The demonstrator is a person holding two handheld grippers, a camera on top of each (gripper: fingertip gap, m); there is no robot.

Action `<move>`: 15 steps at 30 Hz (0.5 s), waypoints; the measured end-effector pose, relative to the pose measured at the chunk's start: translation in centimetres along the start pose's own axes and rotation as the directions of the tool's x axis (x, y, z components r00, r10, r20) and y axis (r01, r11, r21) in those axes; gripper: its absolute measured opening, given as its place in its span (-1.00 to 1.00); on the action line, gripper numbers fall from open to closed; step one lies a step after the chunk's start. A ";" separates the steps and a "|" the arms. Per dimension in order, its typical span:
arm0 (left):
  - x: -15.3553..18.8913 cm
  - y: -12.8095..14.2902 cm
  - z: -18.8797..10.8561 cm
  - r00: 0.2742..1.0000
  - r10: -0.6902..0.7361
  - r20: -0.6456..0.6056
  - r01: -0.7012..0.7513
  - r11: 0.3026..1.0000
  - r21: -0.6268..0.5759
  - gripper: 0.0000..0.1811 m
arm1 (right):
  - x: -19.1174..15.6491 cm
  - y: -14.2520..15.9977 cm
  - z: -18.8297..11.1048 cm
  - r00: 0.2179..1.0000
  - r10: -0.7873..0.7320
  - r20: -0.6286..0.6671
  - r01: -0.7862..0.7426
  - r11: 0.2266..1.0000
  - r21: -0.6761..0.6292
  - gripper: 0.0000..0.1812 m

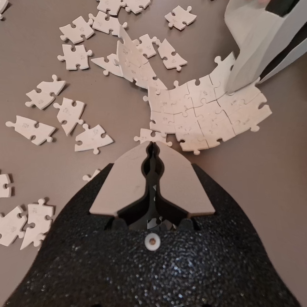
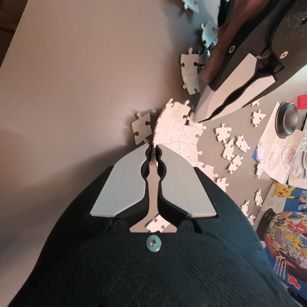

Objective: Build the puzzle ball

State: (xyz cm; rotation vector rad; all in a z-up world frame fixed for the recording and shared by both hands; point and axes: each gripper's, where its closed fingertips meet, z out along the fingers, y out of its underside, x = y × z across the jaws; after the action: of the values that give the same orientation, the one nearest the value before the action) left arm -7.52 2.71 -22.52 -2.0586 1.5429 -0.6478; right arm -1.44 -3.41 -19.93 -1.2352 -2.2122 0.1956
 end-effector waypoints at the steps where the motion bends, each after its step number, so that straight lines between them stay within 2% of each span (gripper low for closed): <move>1: 0.1 0.0 0.0 1.000 -0.001 -0.005 0.001 1.000 -0.002 -0.99 | 0.0 0.0 0.0 1.000 -0.010 -0.004 0.010 1.000 -0.002 -0.95; 4: 0.4 0.1 -0.3 0.999 -0.025 -0.037 0.025 0.999 -0.021 -0.93 | -0.1 0.0 0.2 0.998 -0.053 -0.028 0.053 0.998 -0.016 -0.95; 7: -0.5 0.3 -1.2 0.999 -0.052 -0.016 0.052 0.999 -0.009 -0.87 | -0.2 0.0 0.3 0.997 -0.070 -0.040 0.069 0.997 -0.021 -0.95; 9: -0.8 -0.2 -1.9 0.998 -0.055 -0.004 0.055 0.998 0.025 -0.84 | -0.1 0.1 0.3 0.995 -0.082 -0.052 0.081 0.996 -0.025 -0.95; 12: -0.5 -2.0 -2.9 1.000 -0.029 -0.005 0.029 0.992 0.121 -0.91 | -0.2 0.1 0.3 0.995 -0.080 -0.056 0.079 0.996 -0.028 -0.95; 15: 1.2 -3.1 -2.9 0.997 0.043 -0.066 -0.031 0.985 0.169 -0.95 | -0.1 0.2 0.3 0.995 -0.070 -0.072 0.068 0.997 -0.027 -0.81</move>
State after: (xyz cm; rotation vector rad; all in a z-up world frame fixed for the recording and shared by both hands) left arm -6.76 1.99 -18.22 -1.8970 1.5062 -0.8145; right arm -1.41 -3.29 -20.28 -1.1590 -2.1966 0.0946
